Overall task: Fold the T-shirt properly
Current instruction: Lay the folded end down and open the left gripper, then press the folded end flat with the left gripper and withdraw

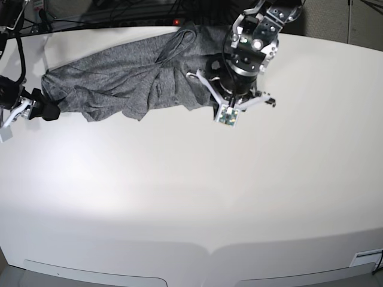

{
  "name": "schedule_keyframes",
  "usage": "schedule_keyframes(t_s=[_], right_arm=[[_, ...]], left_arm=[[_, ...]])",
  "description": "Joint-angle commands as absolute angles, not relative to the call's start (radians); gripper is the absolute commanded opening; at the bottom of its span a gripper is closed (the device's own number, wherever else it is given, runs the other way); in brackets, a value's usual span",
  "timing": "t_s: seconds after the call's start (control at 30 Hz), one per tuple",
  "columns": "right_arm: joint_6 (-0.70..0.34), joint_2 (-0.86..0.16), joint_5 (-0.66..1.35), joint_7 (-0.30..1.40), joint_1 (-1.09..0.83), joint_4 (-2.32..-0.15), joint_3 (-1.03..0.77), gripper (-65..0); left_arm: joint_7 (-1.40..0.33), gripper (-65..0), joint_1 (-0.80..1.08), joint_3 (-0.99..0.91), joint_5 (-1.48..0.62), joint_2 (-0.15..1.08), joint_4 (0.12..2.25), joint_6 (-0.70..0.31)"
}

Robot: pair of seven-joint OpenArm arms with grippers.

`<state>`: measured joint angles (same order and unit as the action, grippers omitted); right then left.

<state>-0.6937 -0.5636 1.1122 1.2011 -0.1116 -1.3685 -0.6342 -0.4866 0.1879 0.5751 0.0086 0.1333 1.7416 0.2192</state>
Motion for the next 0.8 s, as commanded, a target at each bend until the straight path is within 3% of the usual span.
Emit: schedule_keyframes(t_s=[0.0,0.27,0.43,0.77], right_arm=[[-0.698,-0.59,1.111,1.164,-0.1,-1.383,-0.641,-33.6],[-0.698,-0.628,1.232,1.104,-0.094,-1.384,-0.641,-33.6],[-0.698,-0.652,1.272,1.113,-0.083,-1.385,-0.641,-33.6],[-0.698,-0.652,1.272,1.138,-0.08,-1.385,-0.641,-33.6]], left_arm=[[-0.48,-65.0,0.184,0.577,0.018,0.129,1.79,0.217],[-0.548,-65.0,0.269,0.577,0.017,0.163,1.879,0.174],[-0.427,-65.0,0.373,0.577,0.017,0.169,1.877,0.142],[-0.367,-65.0,0.334,0.578,-0.035,0.093,1.687,0.133]])
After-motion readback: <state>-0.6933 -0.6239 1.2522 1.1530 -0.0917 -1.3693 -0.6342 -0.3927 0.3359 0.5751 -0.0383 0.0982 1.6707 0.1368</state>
